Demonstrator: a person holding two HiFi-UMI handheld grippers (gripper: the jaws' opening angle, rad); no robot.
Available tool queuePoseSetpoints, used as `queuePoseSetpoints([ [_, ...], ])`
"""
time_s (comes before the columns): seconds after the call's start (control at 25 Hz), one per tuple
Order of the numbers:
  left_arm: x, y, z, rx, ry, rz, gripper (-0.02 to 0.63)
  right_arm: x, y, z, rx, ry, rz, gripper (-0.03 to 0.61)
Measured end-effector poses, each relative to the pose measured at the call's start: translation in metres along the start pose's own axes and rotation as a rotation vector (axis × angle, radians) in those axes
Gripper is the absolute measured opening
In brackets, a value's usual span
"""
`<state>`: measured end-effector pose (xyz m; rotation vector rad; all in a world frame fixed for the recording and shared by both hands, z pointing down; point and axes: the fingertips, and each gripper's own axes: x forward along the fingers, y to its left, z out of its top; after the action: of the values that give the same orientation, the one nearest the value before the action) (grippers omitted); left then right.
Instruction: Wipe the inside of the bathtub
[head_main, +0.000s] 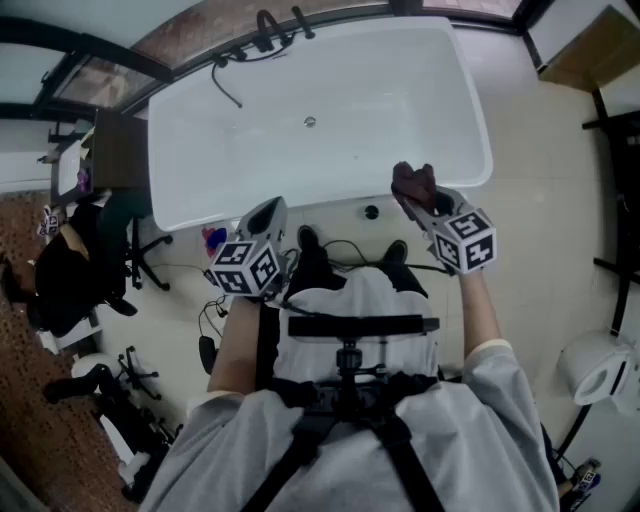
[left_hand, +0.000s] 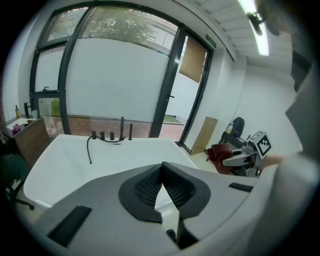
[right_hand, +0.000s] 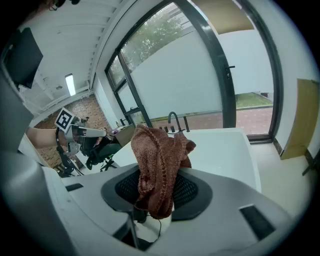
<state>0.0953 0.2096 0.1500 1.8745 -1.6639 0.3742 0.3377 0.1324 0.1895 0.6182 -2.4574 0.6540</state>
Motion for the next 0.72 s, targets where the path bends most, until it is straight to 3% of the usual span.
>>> queuePoseSetpoints([
  [0.28,0.018,0.045,0.016,0.066,0.004,-0.106,0.008,0.05,0.021,0.01,-0.034,0.041,-0.094,0.149],
  [0.48,0.03,0.089,0.03,0.124,0.035,-0.228,0.008,0.079,0.019,0.013,-0.032,0.103,-0.287,0.15],
  [0.72,0.051,0.147,0.046,0.192,0.081,-0.377,0.008,0.102,-0.005,0.047,0.04,0.111,-0.536,0.149],
])
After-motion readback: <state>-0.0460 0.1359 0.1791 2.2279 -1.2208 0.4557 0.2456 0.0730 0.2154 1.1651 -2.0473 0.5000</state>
